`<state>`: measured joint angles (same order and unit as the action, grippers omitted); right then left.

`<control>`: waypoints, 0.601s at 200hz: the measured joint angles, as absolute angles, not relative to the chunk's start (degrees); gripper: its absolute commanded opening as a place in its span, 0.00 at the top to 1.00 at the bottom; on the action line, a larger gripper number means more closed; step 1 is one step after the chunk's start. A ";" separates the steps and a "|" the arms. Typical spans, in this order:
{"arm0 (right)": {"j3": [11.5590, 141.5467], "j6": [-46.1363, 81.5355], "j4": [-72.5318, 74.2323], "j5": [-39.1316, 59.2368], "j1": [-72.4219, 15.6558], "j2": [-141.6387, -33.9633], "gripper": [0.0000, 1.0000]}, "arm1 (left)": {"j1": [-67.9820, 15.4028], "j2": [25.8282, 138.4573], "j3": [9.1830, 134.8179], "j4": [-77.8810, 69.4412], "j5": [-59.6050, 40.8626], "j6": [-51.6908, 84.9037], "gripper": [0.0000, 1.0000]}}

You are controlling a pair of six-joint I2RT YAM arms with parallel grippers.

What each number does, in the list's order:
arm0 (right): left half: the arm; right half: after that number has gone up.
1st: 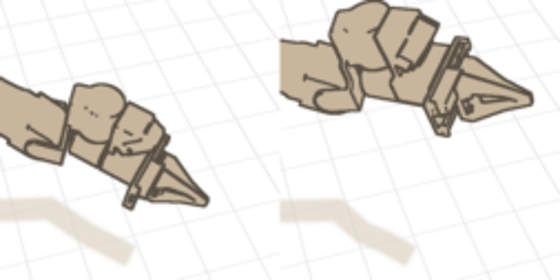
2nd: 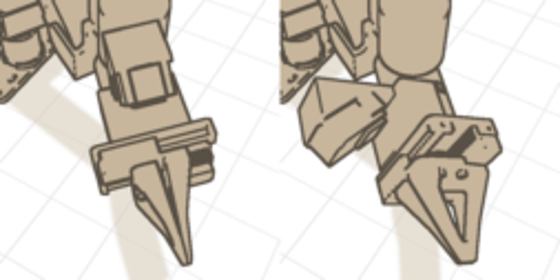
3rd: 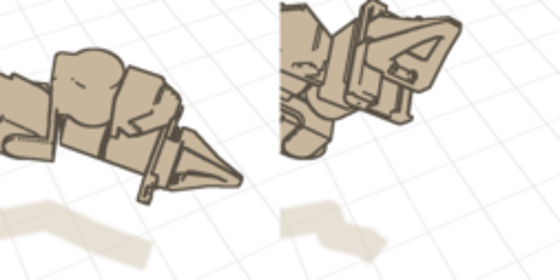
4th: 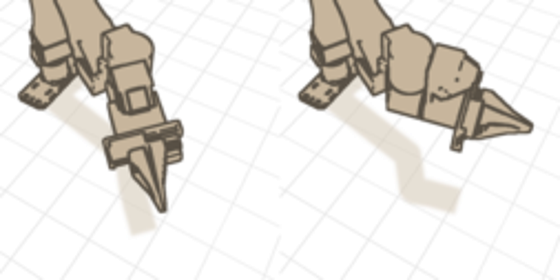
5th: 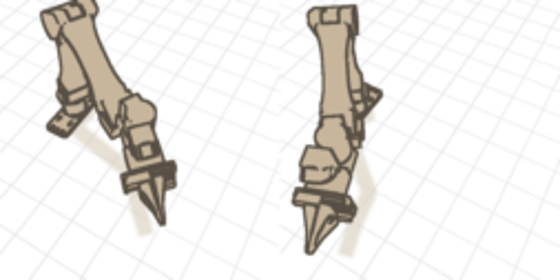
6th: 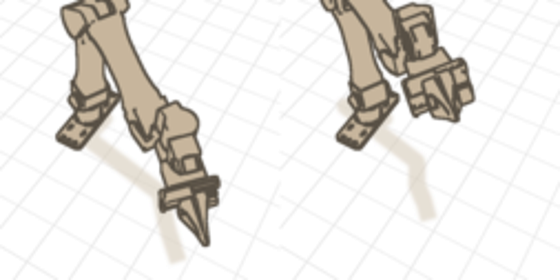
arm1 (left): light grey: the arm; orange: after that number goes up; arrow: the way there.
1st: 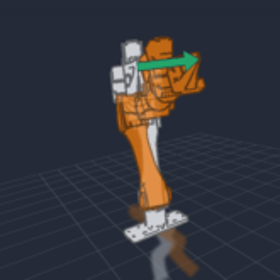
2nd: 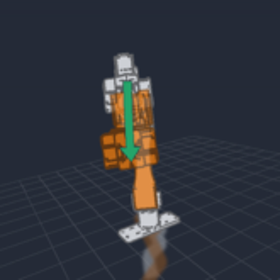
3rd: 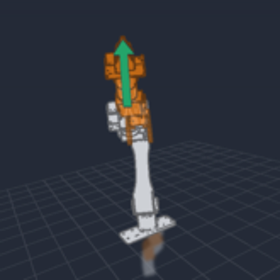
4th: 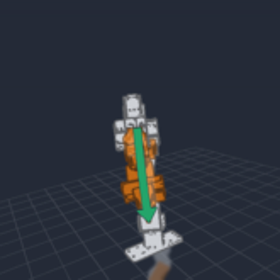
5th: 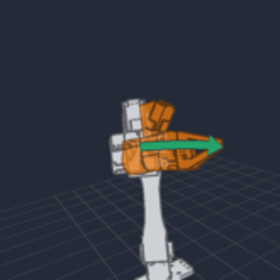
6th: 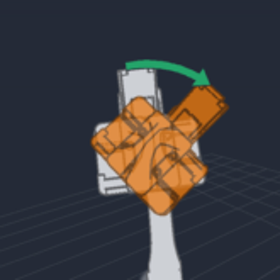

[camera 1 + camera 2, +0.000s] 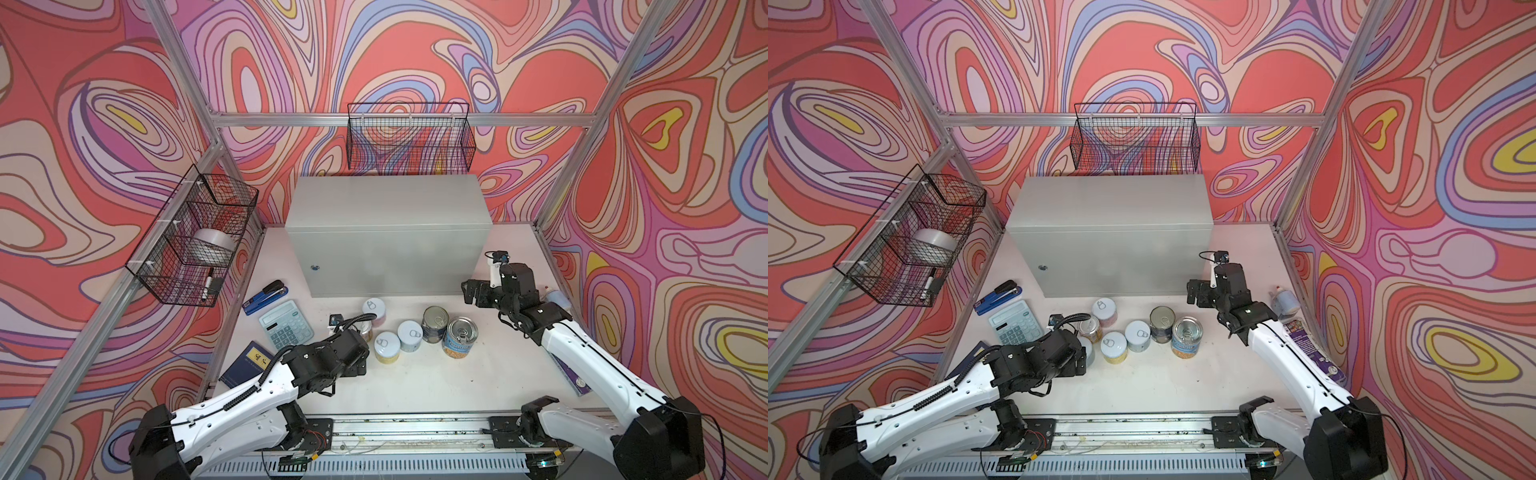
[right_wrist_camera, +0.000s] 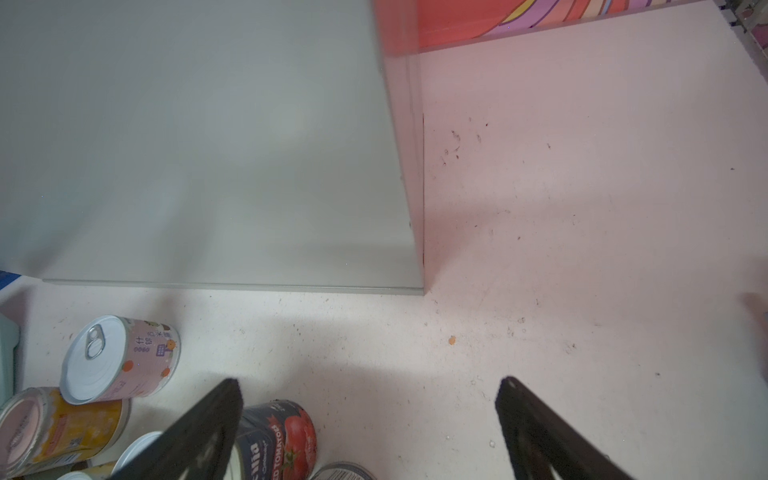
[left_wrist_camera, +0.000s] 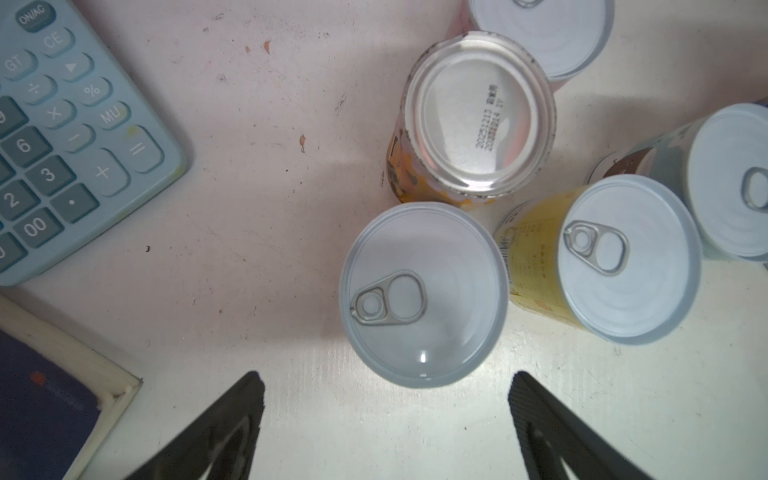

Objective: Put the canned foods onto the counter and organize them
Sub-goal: 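Move the left gripper over the tall pale-blue can while right arm advances, then lower the left gripper around the tall pale-blue can and close it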

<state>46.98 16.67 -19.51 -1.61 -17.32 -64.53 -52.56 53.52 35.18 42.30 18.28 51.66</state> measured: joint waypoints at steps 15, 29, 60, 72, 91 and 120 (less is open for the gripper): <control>46.98 16.95 -19.03 -1.19 -17.32 -64.53 0.01 | -52.56 55.35 35.18 41.58 18.65 51.48 0.06; 46.98 17.23 -18.72 -0.54 -17.32 -64.53 0.02 | -52.56 57.21 35.18 41.17 19.14 51.24 0.06; 46.98 17.74 -18.48 0.91 -17.32 -64.93 0.02 | -52.58 60.80 35.24 39.86 19.77 51.20 0.03; 46.98 17.89 -18.39 1.39 -17.32 -65.12 0.02 | -52.58 61.80 35.24 39.18 20.08 51.20 0.02; 46.98 18.31 -18.15 2.11 -17.34 -65.39 0.01 | -52.58 62.89 35.18 37.95 20.56 51.20 0.02; 46.98 18.61 -17.67 2.94 -17.37 -66.04 0.02 | -52.58 63.79 35.16 36.45 21.21 51.22 0.01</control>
